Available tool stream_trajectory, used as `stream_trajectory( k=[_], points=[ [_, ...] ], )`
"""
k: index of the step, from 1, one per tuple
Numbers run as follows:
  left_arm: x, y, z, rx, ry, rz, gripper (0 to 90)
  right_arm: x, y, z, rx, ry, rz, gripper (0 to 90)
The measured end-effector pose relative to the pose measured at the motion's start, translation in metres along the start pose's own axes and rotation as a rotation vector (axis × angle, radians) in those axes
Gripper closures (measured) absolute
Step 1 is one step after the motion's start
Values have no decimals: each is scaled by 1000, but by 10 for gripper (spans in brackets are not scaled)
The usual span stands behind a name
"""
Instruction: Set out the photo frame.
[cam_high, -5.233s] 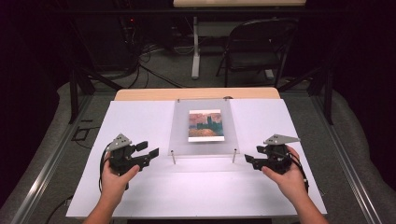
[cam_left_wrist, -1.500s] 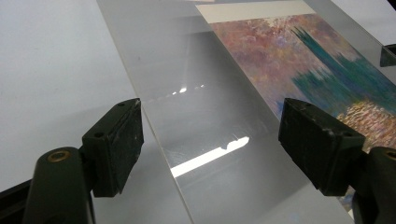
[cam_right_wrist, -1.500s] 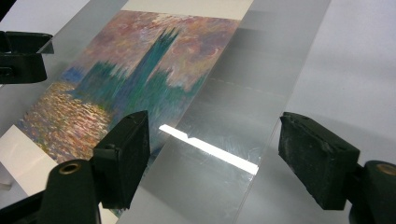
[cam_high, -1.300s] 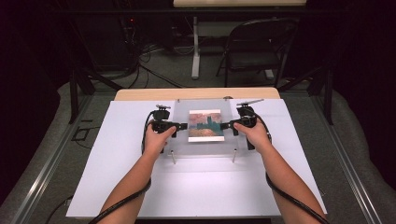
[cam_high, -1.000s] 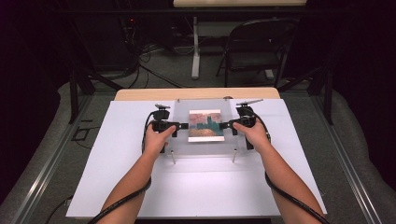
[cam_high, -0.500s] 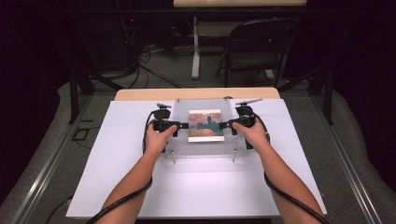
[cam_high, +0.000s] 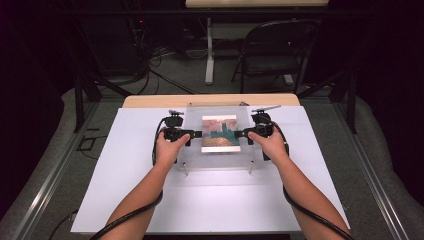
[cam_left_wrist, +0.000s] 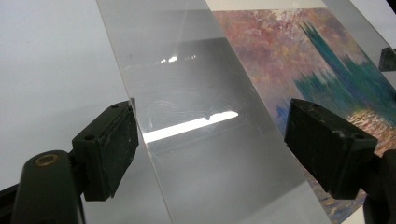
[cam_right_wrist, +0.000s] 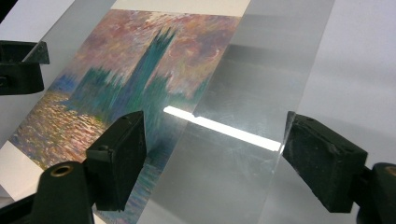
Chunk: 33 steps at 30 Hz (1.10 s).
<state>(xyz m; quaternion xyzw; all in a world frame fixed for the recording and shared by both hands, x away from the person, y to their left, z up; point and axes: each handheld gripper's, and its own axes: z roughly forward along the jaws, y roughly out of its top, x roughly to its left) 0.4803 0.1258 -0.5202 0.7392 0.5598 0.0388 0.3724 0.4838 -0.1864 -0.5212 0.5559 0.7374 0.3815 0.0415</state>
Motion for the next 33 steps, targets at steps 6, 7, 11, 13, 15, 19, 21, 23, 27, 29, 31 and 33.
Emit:
stream_trajectory(
  k=[6,7,11,13,15,19,21,23,27,29,31,33],
  points=[
    [-6,1,-11,-11,13,35,199,8,-1,-9,-23,-20,-37,217],
    [-7,1,-13,-14,12,38,206,10,-1,-11,-23,-27,-45,217],
    [-10,-1,-24,-36,15,52,255,16,-3,-19,-49,-37,-78,218],
    [-11,-2,-27,-54,18,52,273,19,-4,-23,-62,-43,-96,218],
    [-13,-5,-32,-77,16,52,300,22,-6,-26,-80,-50,-112,219],
    [-15,-8,-43,-103,16,65,351,29,-9,-35,-107,-68,-139,234],
    [-19,-10,-48,-118,25,74,365,31,-10,-40,-118,-75,-148,257],
    [-21,-12,-52,-131,28,83,376,34,-12,-44,-128,-83,-162,259],
    [-24,-18,-61,-172,26,84,411,41,-16,-51,-149,-102,-183,262],
    [-25,-21,-65,-184,24,88,431,44,-19,-55,-159,-110,-193,265],
    [-28,-24,-69,-198,26,96,442,47,-21,-59,-173,-122,-200,276],
    [-30,-26,-72,-210,33,106,449,50,-23,-62,-184,-131,-206,281]
  ],
)
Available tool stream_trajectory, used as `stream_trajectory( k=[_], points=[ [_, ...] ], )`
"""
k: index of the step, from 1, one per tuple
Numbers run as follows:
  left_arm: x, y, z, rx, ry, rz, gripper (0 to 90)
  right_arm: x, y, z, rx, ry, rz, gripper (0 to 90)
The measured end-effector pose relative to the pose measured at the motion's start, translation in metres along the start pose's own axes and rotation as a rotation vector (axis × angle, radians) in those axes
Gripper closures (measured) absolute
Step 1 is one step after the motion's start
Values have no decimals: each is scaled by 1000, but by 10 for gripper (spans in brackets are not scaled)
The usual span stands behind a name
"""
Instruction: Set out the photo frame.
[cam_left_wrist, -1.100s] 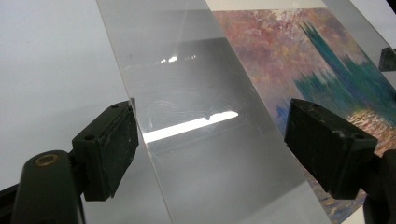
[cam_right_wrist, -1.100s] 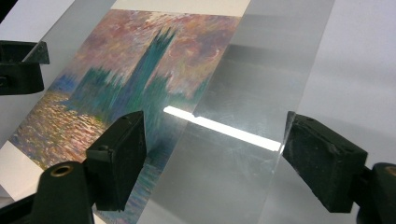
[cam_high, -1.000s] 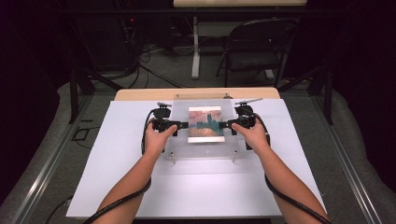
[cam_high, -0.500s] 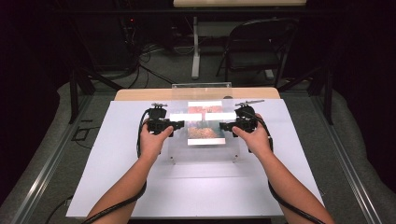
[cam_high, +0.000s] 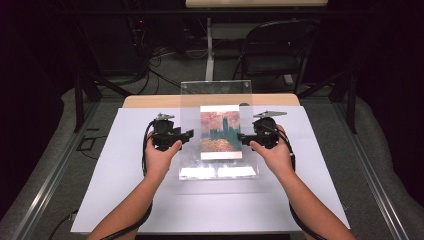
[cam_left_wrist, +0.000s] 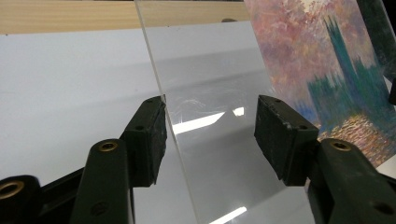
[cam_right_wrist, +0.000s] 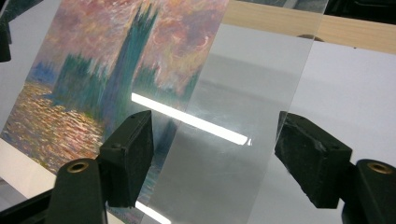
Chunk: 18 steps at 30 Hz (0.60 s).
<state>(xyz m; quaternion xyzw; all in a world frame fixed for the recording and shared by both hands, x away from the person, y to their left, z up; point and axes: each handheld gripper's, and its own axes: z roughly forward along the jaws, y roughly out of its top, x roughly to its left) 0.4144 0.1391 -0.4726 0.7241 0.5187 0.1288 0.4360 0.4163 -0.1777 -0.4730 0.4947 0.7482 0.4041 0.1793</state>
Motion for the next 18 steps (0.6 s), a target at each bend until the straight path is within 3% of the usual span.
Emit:
stream_trajectory(
  k=[18],
  points=[
    [-21,-17,-31,-96,43,66,490,25,-14,-31,-72,-81,-89,297]
  ],
)
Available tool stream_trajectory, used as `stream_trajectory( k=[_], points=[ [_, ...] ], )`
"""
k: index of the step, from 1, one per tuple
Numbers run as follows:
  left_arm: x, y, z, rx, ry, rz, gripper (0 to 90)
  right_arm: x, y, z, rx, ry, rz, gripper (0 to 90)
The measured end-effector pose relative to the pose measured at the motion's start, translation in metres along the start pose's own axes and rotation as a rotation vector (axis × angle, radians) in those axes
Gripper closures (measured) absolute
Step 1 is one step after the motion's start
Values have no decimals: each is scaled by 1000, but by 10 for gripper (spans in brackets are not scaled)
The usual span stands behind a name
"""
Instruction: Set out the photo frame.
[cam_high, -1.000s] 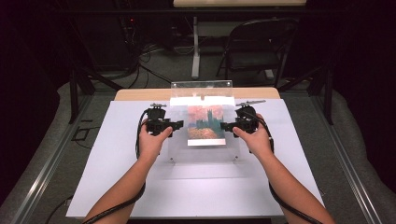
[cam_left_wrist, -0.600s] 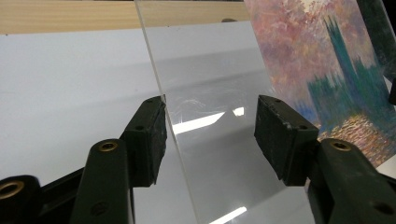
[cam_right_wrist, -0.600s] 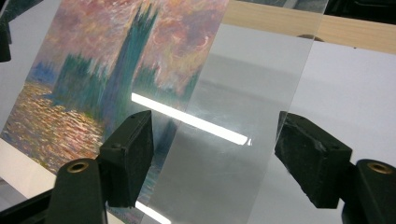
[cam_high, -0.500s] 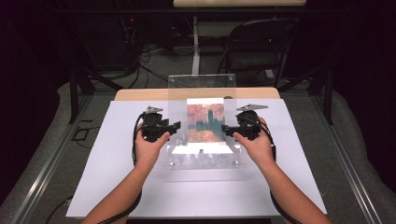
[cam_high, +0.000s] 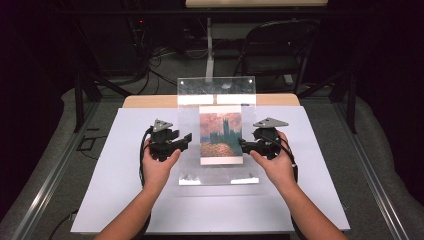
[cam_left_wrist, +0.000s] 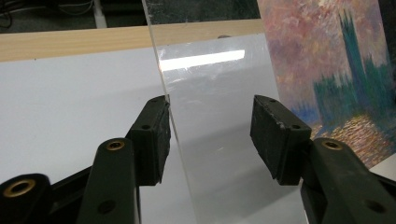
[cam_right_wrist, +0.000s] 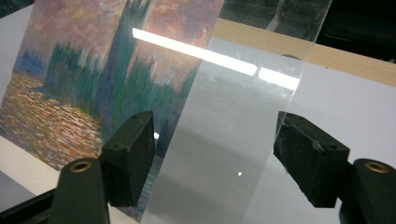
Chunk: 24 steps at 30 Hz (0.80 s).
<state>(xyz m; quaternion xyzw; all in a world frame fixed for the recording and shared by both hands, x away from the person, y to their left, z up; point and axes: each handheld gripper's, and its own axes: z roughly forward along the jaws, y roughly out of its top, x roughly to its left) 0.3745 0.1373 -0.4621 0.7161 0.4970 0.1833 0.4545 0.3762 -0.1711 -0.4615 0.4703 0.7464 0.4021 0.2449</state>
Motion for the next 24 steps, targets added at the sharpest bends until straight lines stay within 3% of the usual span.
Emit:
stream_trajectory(
  k=[18,24],
  points=[
    [-6,-13,-30,-52,-27,20,607,6,-10,-33,-44,-10,-7,483],
    [-9,-16,-38,-56,-30,22,635,10,-15,-41,-61,-22,-19,508]
  ],
)
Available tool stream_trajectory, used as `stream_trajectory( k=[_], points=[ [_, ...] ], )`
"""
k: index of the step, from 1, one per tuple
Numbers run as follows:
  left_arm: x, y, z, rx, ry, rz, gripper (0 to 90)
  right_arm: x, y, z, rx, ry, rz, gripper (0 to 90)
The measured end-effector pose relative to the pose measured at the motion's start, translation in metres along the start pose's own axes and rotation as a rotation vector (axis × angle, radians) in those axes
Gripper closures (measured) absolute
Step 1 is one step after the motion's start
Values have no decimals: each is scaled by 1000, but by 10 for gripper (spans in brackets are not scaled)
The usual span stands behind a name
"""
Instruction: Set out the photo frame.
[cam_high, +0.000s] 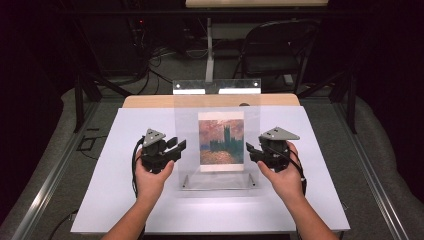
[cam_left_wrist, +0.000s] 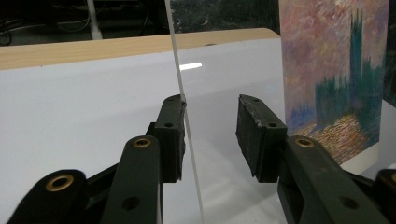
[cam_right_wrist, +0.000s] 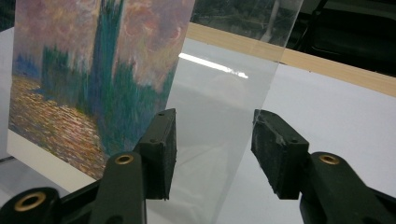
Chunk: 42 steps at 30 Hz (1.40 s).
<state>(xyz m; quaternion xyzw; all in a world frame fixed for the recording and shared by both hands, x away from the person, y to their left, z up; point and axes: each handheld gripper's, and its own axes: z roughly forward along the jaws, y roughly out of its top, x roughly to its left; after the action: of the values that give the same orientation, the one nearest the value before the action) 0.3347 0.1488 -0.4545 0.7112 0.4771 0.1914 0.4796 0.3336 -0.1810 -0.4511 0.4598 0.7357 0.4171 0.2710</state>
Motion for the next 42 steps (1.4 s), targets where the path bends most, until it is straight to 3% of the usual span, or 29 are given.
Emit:
stream_trajectory(
  k=[19,27,34,42],
  points=[
    [-7,-7,-14,-10,-8,19,657,5,-7,-16,-14,5,-25,544],
    [-8,-10,-20,-9,-21,27,670,7,-9,-22,-5,16,-23,545],
    [-9,-14,-25,-8,-33,44,674,8,-13,-29,-17,31,8,562],
    [-11,-19,-32,-14,-61,33,668,10,-18,-36,-30,47,3,562]
  ],
)
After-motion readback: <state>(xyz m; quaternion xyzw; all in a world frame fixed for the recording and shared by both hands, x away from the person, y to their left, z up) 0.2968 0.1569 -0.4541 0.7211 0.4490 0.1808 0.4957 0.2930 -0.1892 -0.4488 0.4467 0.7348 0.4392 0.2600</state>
